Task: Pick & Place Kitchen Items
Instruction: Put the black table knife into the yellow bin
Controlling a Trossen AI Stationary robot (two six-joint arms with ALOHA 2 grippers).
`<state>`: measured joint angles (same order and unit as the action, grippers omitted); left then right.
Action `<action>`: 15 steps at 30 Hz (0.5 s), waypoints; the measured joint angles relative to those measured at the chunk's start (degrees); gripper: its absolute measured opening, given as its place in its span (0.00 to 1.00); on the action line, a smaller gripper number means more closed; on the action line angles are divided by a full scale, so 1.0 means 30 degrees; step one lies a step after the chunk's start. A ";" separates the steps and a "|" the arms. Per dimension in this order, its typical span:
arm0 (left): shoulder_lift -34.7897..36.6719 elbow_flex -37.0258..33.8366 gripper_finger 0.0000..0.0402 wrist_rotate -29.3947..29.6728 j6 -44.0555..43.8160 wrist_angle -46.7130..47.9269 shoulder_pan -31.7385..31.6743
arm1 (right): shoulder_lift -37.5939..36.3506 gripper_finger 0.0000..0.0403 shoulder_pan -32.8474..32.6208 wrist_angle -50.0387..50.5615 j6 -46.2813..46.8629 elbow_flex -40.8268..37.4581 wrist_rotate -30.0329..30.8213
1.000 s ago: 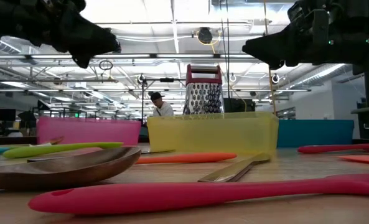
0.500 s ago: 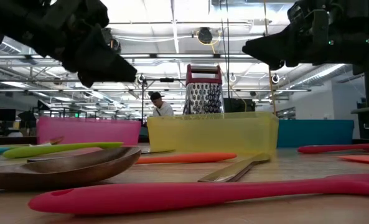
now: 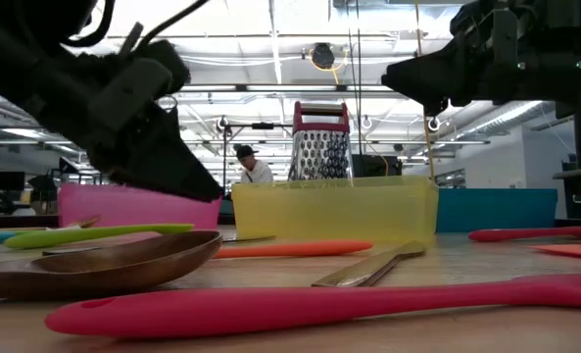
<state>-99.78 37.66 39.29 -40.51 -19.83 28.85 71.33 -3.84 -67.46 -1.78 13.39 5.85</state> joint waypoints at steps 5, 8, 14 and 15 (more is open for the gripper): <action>-0.0931 0.0002 0.30 0.0251 -0.1934 0.0069 0.0265 | 0.0000 0.32 0.0174 -0.0787 -0.1875 0.0000 0.0036; -0.1613 -0.0001 0.30 0.1070 -0.2692 0.0163 0.0555 | 0.0000 0.32 0.0388 -0.1543 -0.2440 0.0004 0.0036; -0.2044 -0.0012 0.30 0.2784 -0.3288 0.0704 0.1111 | -0.0007 0.32 0.0717 -0.1940 -0.2622 0.0007 0.0036; -0.2044 -0.0012 0.30 0.2901 -0.3554 0.0761 0.1168 | -0.0007 0.32 0.0773 -0.1946 -0.2668 0.0007 0.0036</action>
<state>-105.91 37.63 47.99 -51.17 -17.55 32.35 71.31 -1.52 -73.30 -9.78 13.41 5.96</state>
